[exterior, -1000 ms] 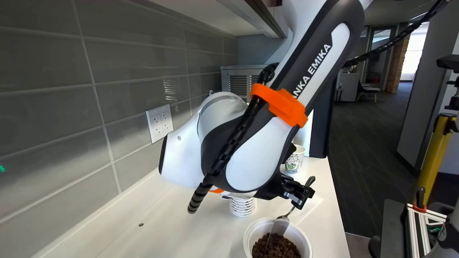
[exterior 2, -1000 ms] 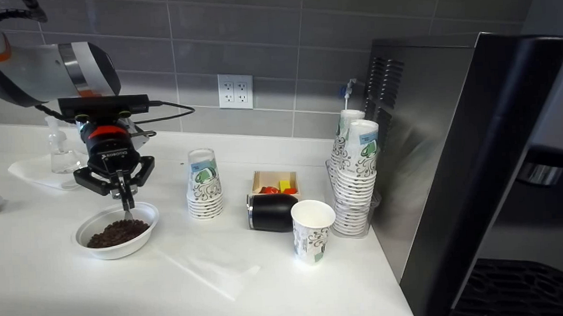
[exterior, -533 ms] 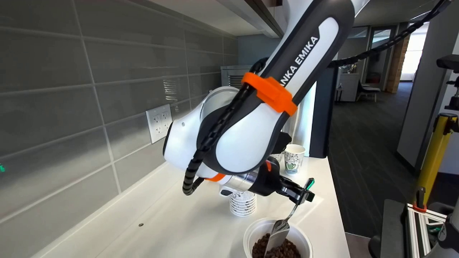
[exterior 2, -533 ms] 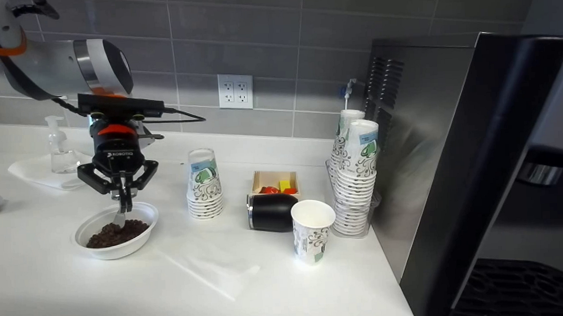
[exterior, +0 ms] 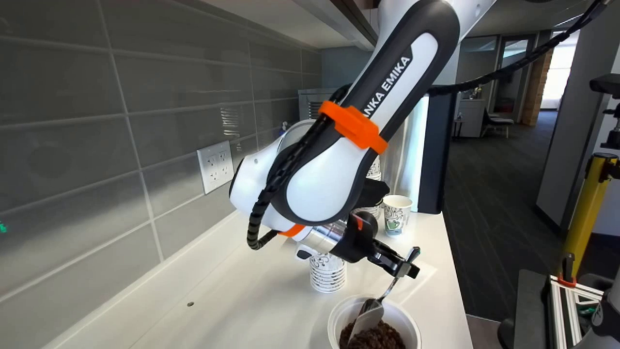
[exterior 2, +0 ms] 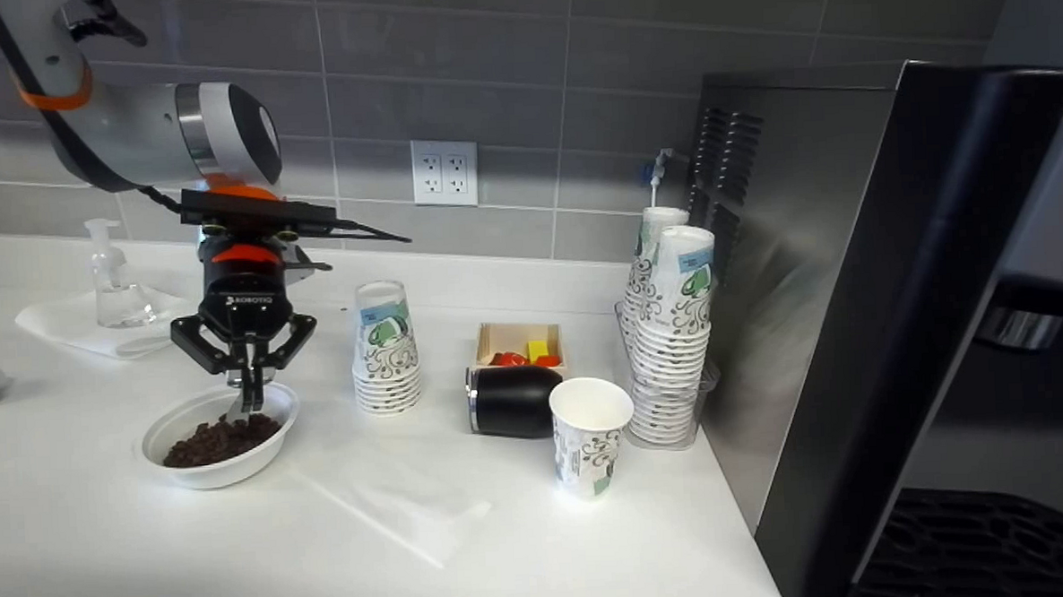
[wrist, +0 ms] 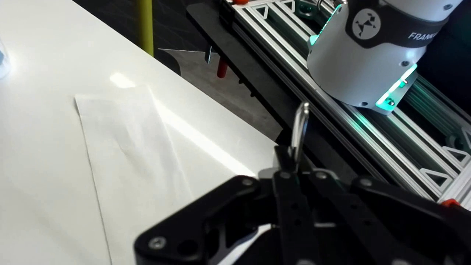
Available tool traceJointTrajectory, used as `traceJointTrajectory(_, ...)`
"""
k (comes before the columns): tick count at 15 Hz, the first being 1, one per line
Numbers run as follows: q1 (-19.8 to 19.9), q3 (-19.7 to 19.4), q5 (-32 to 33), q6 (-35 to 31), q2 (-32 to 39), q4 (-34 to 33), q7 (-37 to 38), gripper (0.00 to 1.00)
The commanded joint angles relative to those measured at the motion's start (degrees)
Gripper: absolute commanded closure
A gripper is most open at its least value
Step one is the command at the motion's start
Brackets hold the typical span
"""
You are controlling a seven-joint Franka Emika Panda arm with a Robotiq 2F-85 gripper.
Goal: Use the knife shovel to stir the contents of the bowl
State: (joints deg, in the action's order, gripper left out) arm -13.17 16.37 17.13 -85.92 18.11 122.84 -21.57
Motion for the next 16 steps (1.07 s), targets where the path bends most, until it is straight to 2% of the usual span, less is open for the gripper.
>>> traceJointTrajectory(1, 0.96, -0.97, -1.19, -1.24, 1.52, -1.19, -0.68, 0.99)
traceJointTrajectory(9, 1.11, -1.41, -0.68, -1.71, 2.72, -1.55, -1.40, 0.99)
traceJointTrajectory(10, 0.98, -1.33, -0.56, -1.61, 2.65, -1.45, -1.43, 0.82)
traceJointTrajectory(11, 0.91, -1.28, -0.52, -1.56, 2.61, -1.40, -1.39, 0.71)
traceJointTrajectory(16, 0.77, -1.17, -0.38, -2.03, 2.96, -1.23, -1.10, 0.33)
